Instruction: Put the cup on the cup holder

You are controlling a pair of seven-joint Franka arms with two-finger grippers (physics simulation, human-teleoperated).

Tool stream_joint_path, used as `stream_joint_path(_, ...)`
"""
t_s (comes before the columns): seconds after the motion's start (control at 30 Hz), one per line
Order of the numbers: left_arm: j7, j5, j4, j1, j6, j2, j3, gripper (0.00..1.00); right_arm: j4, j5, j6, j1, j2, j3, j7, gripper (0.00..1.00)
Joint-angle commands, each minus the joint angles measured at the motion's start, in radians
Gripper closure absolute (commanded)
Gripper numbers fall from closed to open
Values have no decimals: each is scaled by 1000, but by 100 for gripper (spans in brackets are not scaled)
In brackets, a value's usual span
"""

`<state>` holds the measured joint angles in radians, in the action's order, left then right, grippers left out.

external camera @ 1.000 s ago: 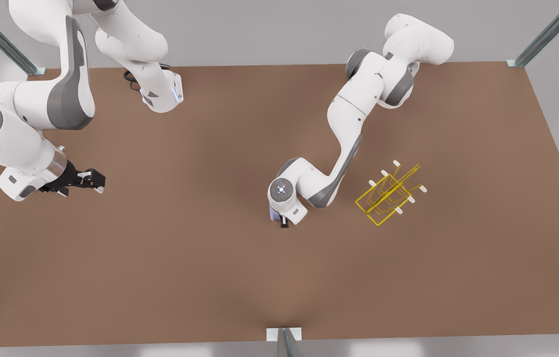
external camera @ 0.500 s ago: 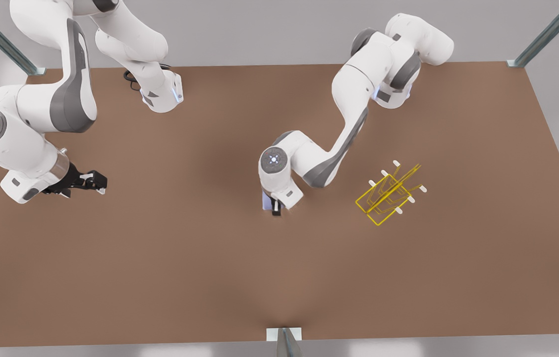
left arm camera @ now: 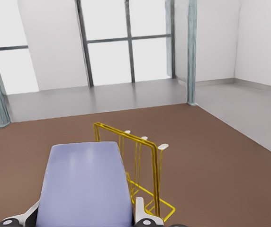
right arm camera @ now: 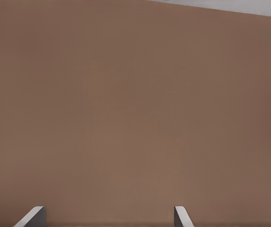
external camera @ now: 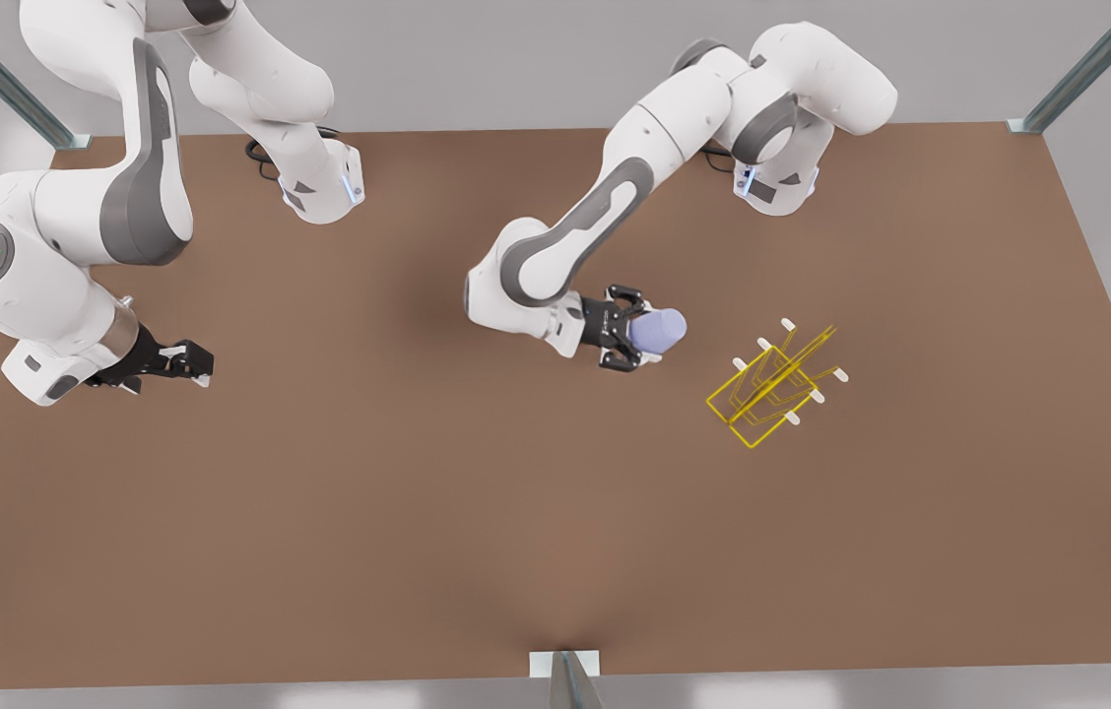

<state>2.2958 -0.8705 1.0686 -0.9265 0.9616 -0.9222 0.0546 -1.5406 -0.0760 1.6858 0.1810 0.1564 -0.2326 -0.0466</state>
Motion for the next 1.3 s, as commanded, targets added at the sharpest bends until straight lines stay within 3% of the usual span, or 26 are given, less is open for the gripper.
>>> stream_joint_path(0.0,-7,-114,2,8,-184,-10,-1,19,0,1,2,0,-1,-1,-1,0)
stream_joint_path(0.13,-7,-214,42,87,-6,-17,-1,17,0,1,2,0,0,-1,1,0)
stream_joint_path(0.23,25,-260,163,97,40,-15,-1,17,2,1,0,0,-1,-1,1,0)
stream_joint_path(0.93,215,-317,445,147,58,66,13,17,-1,-1,0,0,11,-1,-1,0)
stream_joint_path(1.27,229,-298,479,159,68,77,11,17,-1,-2,2,0,14,-1,-1,0)
